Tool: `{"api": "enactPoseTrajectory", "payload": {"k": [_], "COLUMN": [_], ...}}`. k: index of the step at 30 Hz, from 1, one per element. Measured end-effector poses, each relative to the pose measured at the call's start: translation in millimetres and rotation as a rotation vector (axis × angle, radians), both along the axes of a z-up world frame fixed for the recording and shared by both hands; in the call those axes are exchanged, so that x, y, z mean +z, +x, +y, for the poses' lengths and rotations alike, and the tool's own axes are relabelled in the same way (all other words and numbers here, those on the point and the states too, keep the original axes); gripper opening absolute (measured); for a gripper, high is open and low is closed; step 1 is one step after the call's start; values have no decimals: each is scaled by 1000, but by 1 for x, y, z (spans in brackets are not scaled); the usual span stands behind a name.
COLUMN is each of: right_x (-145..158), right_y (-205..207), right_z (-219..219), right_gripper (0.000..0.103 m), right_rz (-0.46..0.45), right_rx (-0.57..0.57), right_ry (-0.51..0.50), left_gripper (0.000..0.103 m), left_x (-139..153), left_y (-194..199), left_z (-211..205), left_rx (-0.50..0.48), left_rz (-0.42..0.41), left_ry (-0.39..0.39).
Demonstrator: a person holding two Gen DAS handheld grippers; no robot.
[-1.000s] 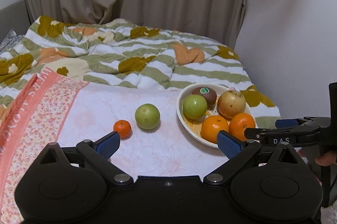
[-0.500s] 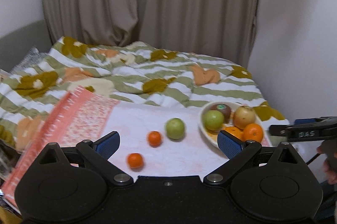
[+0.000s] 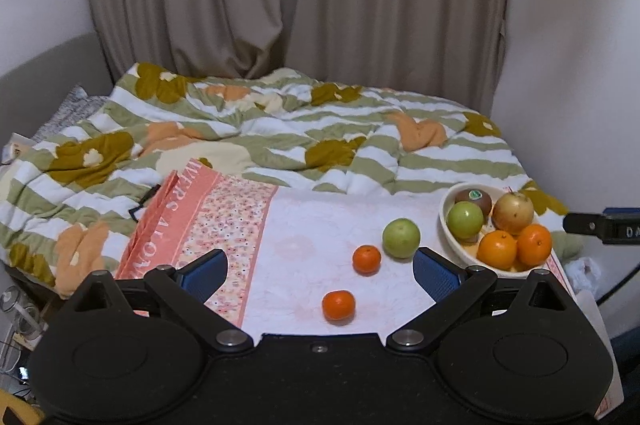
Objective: Organize fruits
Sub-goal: 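Move the left tool to a small mandarin while the right tool approaches the green apple, then grasp the small mandarin with the left tool while the right tool grasps the green apple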
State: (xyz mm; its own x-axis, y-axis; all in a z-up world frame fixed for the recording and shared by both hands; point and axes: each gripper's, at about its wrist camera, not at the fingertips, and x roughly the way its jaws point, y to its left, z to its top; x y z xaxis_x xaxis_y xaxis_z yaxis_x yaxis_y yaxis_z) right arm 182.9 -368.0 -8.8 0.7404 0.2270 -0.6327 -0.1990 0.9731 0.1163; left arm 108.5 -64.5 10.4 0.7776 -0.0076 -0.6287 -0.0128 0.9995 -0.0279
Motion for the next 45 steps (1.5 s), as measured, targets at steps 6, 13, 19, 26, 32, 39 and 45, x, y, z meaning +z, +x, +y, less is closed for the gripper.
{"api": "enactPoseTrajectory", "payload": {"k": [6,13,19,26,32,39,45], "right_x": [1,-2,-18,-51,-79,-105,-118], "right_y": [10,34,66,102,127,142,148], "right_z": [43,92,137,167,174,167,166], "right_gripper": [103,103,103,103,103,103,103], "right_rz": [19,31,44,98,126,164,160], "right_rx": [-52,-64,28,215,382,552,658], "right_ry": [-12,-74,-257,-363,-397,-438,-457], "left_gripper": [101,101,101,101,99,82,64], "left_x": [-9,-27,-50,-76,-93,-114,-131], "left_y": [22,52,75,91,98,109,118], "left_z": [31,63,80,81,66,32,10], "left_rx": [-90,-187,-264,-265,-216,-199,-185], "left_rz": [59,141,234,301,351,394,427], "left_ry": [-22,-54,-106,-145,-157,-153,-133]}}
